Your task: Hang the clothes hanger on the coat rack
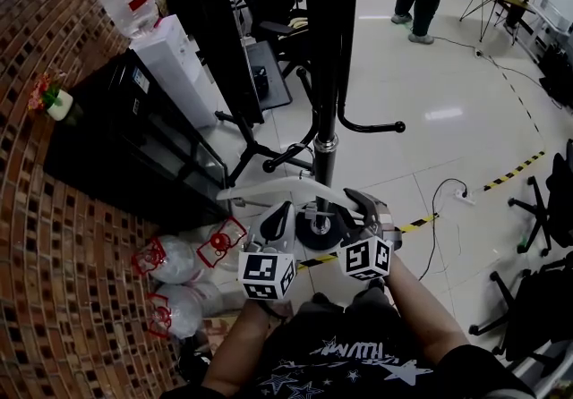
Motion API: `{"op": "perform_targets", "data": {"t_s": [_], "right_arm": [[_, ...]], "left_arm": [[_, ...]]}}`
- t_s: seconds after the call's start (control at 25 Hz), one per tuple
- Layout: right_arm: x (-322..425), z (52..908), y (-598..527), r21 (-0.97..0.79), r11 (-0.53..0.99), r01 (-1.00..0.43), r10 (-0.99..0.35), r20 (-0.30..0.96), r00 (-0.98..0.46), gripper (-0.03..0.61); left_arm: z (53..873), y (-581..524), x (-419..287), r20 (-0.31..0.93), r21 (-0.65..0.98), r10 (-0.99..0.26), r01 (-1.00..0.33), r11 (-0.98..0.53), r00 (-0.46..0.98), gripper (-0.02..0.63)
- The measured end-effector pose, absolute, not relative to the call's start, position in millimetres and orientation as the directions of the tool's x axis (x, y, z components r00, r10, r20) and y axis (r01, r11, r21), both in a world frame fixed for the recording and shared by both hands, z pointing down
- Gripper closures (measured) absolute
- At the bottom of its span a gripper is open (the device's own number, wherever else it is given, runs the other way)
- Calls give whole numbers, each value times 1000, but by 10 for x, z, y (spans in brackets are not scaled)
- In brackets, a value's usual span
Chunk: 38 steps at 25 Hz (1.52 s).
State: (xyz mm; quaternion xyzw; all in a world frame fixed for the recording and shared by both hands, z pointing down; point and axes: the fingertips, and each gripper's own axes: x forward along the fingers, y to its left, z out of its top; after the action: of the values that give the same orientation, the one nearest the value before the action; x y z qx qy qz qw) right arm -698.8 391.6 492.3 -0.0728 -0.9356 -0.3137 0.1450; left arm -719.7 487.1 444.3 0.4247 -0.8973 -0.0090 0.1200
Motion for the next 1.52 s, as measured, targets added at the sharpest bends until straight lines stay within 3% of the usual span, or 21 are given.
{"op": "perform_targets", "data": {"t_s": [0.52,1.12,1.52], "right_arm": [[-6976,4820,4026,477,844,243,124,268,-956,428],[-6884,4145,4227,437,875,208,165,135,-977,439],[-6825,3476,4211,383,913,142,168,-35,-985,496]], "left_arm": [[4422,4852,-7177,209,119,-771,-767,630,-601,609],[4160,4834,-7144,163,120,-771,-763,635,-616,609],[3708,4759,-7033,73,106,-776,-769,631,-626,609]]}}
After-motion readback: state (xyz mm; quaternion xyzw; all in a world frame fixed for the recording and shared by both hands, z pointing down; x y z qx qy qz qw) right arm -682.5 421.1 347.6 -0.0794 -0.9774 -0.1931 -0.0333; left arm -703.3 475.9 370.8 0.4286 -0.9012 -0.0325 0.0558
